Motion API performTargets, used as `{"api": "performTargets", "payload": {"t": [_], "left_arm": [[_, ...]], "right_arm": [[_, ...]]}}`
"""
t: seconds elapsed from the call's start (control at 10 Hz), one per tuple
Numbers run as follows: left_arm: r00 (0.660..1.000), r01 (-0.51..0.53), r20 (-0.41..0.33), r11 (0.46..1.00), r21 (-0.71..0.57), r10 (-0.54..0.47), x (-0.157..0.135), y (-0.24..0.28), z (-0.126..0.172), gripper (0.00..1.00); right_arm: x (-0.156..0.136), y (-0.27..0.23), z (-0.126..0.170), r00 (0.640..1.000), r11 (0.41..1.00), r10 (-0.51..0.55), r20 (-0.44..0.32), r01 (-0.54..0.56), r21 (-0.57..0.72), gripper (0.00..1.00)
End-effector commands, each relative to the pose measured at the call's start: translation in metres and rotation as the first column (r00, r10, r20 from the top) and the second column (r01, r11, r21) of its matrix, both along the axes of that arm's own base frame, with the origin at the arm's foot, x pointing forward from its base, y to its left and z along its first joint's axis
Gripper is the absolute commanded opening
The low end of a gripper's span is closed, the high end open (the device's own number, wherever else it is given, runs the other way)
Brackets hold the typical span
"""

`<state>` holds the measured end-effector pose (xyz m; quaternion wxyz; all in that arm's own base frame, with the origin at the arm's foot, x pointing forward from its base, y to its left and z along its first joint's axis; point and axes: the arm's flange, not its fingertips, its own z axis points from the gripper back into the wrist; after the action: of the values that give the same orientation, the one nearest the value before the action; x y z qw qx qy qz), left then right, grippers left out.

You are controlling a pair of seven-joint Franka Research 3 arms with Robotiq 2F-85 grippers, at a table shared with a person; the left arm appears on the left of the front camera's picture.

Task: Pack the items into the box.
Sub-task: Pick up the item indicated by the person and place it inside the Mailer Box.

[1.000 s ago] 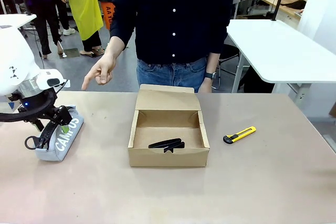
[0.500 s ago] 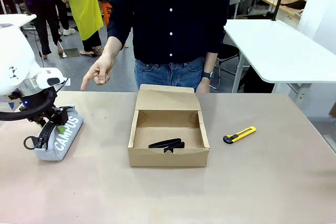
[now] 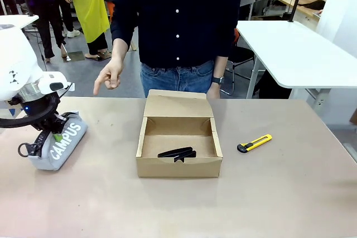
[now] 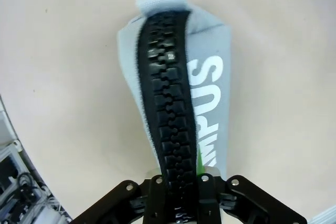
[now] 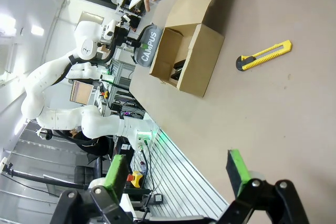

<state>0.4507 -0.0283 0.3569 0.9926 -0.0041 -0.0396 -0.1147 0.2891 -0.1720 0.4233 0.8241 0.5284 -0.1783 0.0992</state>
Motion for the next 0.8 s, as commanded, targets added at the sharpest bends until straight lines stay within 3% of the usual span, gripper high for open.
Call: {"api": "performTargets", "payload": {"t": [0.0,0.2,0.3,0.4,0.5,0.7], "left_arm": [[1.0,-0.001,0.008,0.999,0.038,0.001,-0.02,0.009,0.022,0.0],[0.986,0.136,0.096,0.991,0.003,-0.135,-0.059,0.02,0.07,0.0],[0.941,0.263,0.209,0.964,0.038,-0.266,-0.089,0.022,0.108,0.0],[0.852,0.389,0.324,0.912,0.131,-0.41,-0.116,0.017,0.139,0.0],[0.733,0.517,0.398,0.832,0.202,-0.552,-0.129,0.009,0.154,0.0],[0.385,0.785,0.386,0.518,0.342,-0.838,-0.145,-0.014,0.164,0.0]], "right_arm": [[-0.002,-0.001,-0.001,1.0,1.0,0.009,0.026,-0.009,-0.004,1.0],[-0.002,-0.001,-0.001,1.0,1.0,0.009,0.026,-0.009,-0.004,1.0],[-0.002,-0.001,-0.001,1.0,1.0,0.009,0.026,-0.009,-0.004,1.0],[-0.002,-0.001,-0.001,1.0,1.0,0.009,0.026,-0.009,-0.004,1.0],[-0.002,-0.001,-0.001,1.0,1.0,0.009,0.026,-0.009,-0.004,1.0],[-0.002,-0.001,-0.001,1.0,1.0,0.009,0.026,-0.009,-0.004,1.0]]}}
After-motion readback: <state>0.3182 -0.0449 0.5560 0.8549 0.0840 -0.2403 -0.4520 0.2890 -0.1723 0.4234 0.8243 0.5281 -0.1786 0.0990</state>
